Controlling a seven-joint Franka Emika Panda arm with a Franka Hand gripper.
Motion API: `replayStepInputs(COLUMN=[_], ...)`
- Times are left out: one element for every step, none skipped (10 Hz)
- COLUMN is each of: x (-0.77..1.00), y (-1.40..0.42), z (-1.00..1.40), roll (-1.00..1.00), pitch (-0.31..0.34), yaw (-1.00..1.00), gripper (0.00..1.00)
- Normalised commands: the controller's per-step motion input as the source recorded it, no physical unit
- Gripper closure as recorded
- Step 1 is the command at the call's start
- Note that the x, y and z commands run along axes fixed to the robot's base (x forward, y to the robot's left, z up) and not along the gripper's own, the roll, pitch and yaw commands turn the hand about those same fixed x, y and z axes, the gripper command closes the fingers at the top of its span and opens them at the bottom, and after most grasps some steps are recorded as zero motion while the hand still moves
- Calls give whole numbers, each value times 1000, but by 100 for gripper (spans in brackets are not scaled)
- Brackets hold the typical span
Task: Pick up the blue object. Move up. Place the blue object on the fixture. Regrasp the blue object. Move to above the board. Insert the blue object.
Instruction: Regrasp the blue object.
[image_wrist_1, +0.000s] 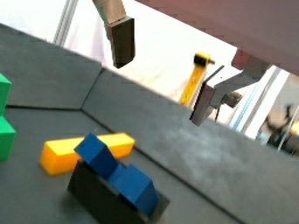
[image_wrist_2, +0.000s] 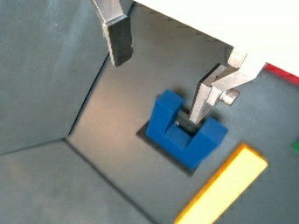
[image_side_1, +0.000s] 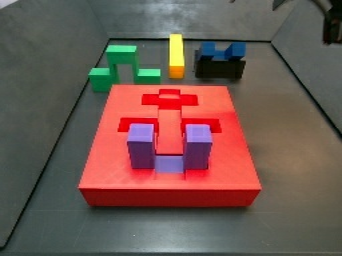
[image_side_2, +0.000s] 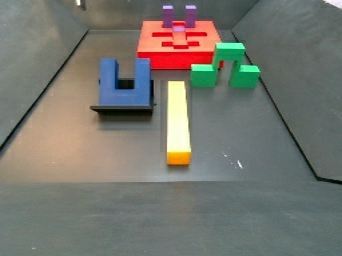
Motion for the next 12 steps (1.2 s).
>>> replayStepInputs(x=[174, 169, 171, 154, 69, 0, 0, 289, 557, 500, 449, 329], y=[-260, -269, -269, -286, -277, 0, 6, 411, 346, 240, 283, 491], z=[-31, -37, -43, 0, 0, 0, -63, -354, -129, 0, 0, -89], roll=[1000, 1000, 1000, 1000, 791, 14, -26, -791, -957, -1000, -1000, -954], pitch=[226, 229, 231, 249, 223, 0, 0, 0, -163, -443, -554, -489], yaw=[203, 203, 206, 200, 146, 0, 0, -126, -174, -266, -229, -9], gripper=[0, 0, 0, 0, 0, 0, 0, 0, 0, 0, 0, 0])
